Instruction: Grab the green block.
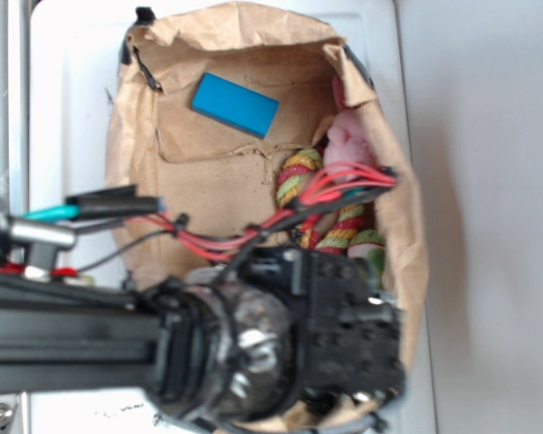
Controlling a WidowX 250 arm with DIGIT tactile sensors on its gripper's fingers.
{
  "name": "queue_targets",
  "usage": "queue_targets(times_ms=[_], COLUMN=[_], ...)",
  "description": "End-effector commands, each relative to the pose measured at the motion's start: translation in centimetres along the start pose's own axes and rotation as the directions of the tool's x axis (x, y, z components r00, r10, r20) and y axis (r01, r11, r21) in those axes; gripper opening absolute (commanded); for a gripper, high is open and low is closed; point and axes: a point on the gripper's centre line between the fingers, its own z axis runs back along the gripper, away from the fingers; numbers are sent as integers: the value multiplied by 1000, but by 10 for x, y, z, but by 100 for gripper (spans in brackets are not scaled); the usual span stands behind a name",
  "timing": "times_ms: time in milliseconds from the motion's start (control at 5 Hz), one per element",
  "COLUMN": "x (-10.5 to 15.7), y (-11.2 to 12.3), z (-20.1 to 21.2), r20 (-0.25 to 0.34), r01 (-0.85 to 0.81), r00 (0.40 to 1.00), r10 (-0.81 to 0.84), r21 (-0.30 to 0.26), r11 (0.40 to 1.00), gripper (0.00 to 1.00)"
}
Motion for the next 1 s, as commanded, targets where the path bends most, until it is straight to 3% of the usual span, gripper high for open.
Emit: queue_targets(times_ms=[0, 200, 600, 800], x=[-17, -15, -4, 2], y=[11, 10, 37, 86], z=[19, 19, 58, 110], r20=[24, 40, 147, 229], r01=[16, 44, 118, 192], r00=[1000, 998, 984, 960], r10=[-14, -41, -100, -161], r21=[-64, -78, -125, -121], r11=[998, 996, 985, 974], gripper=[0, 0, 0, 0])
